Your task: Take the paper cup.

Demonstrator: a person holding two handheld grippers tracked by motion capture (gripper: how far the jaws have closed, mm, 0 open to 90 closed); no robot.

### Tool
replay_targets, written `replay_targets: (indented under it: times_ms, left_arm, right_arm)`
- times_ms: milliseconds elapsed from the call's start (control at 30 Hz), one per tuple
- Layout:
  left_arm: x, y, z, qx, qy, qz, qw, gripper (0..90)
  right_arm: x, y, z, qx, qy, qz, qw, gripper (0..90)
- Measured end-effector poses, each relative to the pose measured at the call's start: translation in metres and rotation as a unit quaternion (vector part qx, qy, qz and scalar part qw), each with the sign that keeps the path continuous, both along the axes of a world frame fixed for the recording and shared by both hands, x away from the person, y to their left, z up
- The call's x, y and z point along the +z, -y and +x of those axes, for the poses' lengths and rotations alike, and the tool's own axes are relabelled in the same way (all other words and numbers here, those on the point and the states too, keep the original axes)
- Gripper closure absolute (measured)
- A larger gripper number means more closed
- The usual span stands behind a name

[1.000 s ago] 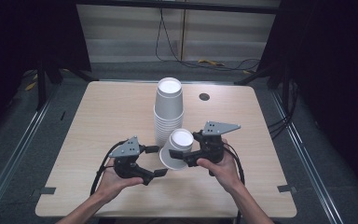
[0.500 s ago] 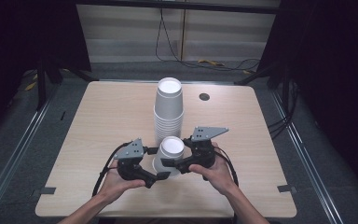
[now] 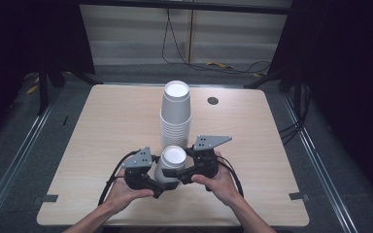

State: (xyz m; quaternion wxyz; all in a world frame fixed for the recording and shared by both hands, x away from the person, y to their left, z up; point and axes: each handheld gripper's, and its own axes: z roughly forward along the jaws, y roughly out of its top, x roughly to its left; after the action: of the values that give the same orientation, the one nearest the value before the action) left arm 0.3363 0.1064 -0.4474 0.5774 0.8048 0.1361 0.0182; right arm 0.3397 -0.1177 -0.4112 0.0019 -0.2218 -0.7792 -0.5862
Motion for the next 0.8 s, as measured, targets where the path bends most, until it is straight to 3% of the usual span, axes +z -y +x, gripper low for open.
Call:
replay_targets:
  times_ms: [67,300,433,800]
  left_arm:
    - [0.0012,-0.0012,-0.0002,0.0,0.008,0.004,1.0,12.1]
    - [0.002,-0.0022,-0.0016,-0.012,0.008,0.02,0.9997,14.9]
    - [0.0026,-0.0023,-0.0022,-0.019,0.011,0.03,0.9993,15.5]
    - [-0.0011,-0.0063,-0.0008,-0.022,0.001,0.044,0.9988,16.2]
  right_arm:
    - [0.0008,0.0008,-0.0001,0.0,-0.002,0.0,1.0,22.3]
    - [-0.0006,0.002,0.0023,0.011,-0.028,-0.006,0.9995,20.9]
    - [-0.0005,0.0013,0.0014,0.006,-0.026,-0.011,0.9996,13.7]
    - [-0.0003,0.0032,0.0006,0.017,-0.033,-0.01,0.9993,13.9]
